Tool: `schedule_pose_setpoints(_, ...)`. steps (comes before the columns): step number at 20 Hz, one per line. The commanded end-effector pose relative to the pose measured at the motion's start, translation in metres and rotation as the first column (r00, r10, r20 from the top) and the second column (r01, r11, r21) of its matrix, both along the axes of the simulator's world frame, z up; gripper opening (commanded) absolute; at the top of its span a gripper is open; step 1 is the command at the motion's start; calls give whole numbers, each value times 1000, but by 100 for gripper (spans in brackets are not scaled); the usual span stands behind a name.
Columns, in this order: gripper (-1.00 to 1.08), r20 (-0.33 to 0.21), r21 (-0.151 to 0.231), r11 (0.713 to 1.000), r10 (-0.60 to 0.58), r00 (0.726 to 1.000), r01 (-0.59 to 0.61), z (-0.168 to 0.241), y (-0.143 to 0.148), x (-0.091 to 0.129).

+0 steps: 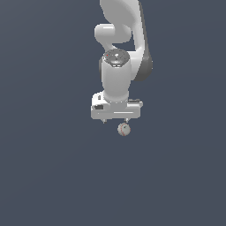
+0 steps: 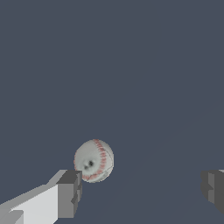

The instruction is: Pick up the object and move it to a goal position.

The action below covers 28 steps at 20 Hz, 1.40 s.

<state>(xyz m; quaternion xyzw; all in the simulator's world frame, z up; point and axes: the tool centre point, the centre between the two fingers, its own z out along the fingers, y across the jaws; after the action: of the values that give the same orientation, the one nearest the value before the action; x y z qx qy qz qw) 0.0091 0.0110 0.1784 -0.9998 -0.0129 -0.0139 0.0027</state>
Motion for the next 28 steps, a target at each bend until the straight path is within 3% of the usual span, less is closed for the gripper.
schedule_pose_setpoints(1,100,0,0,1000,0,1000,0,0,0,0)
schedule_pose_setpoints(13,100,4,24,998,-60,998,60,-5,-16,2)
schedule_pose_setpoints(28,100,-3,25,985,-170,985,170,-12,-8,-1)
